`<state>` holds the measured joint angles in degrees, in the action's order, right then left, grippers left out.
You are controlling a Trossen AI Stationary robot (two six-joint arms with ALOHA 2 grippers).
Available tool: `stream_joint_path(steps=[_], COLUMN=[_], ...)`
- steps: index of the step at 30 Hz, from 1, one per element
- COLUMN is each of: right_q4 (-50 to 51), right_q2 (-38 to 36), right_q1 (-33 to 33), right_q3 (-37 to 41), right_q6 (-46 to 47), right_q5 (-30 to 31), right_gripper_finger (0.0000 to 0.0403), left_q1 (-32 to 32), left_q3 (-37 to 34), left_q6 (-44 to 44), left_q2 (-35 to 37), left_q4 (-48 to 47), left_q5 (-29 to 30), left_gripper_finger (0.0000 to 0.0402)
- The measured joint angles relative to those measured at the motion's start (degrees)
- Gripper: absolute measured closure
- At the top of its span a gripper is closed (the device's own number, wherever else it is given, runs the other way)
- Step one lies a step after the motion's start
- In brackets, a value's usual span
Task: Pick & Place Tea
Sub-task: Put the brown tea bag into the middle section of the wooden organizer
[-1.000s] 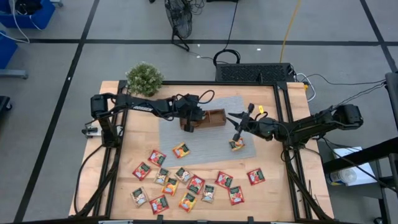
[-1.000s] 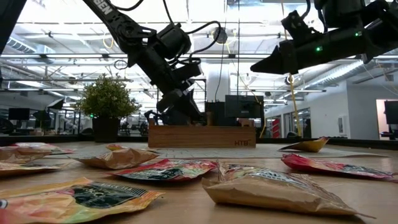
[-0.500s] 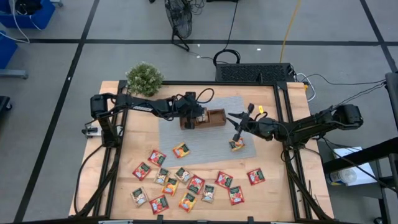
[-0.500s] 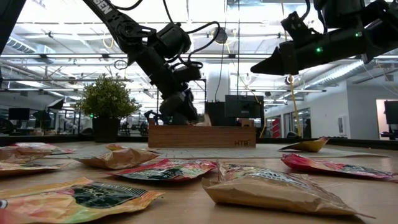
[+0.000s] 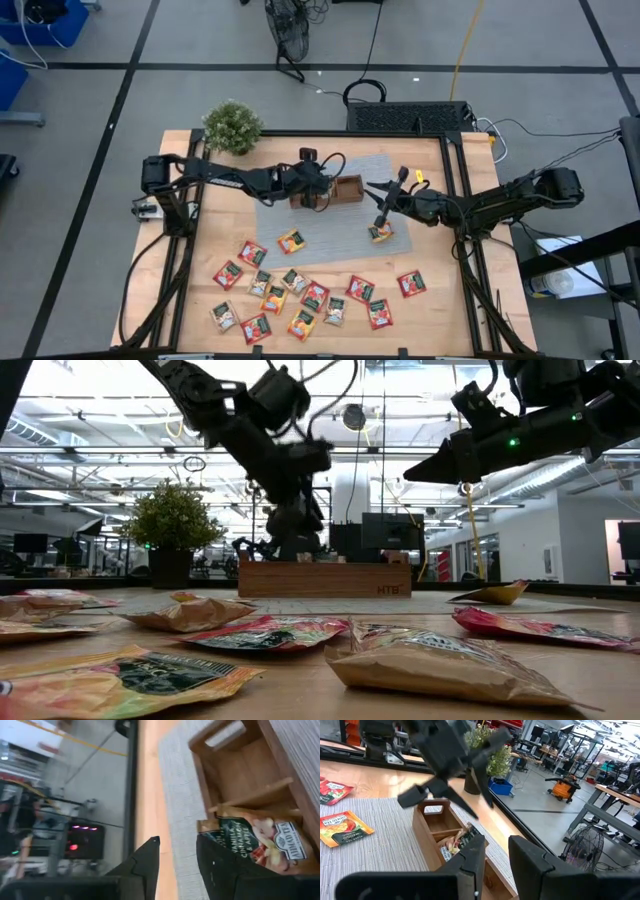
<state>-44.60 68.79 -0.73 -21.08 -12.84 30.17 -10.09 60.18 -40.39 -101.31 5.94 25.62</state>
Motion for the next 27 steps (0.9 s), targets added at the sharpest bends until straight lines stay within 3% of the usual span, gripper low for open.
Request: stream_joint_path(steps=[4,8,10,14,18,22,27], right_q4=[-0.04,-0.47,-0.76,-0.96,-0.98,-0.5,0.28], right_q2=[0.0,0.0,0.0,0.0,0.0,0.0,0.0], right_q1=[0.0,0.03,0.28,0.94,1.14,1.14,1.14], right_q3=[-0.02,-0.02,-0.02,-0.02,-0.02,-0.02,-0.02], right_q6=[0.02,-0.25,-0.26,-0.08,-0.07,-0.07,-0.07], right_q5=[0.0,0.0,0.0,0.0,0.0,0.0,-0.01], right_gripper_finger=[0.033,0.033,0.033,0.033,0.033,0.033,0.033], left_q1=[1.9,2.32,1.88,0.68,-0.12,-1.26,-2.21], left_q3=[0.45,7.69,13.13,21.98,25.59,25.66,25.69], left_q6=[3.88,10.82,13.05,16.41,16.73,16.9,17.98], left_q2=[4.01,5.04,3.11,-2.95,-8.24,-12.28,-14.51], left_q4=[-3.11,-17.07,-25.7,-36.94,-39.25,-38.07,-38.01], left_q5=[-1.43,-7.25,-8.75,-14.96,-15.82,-20.12,-21.32], left_gripper_finger=[0.0273,0.0351,0.0387,0.0397,0.0398,0.0399,0.04])
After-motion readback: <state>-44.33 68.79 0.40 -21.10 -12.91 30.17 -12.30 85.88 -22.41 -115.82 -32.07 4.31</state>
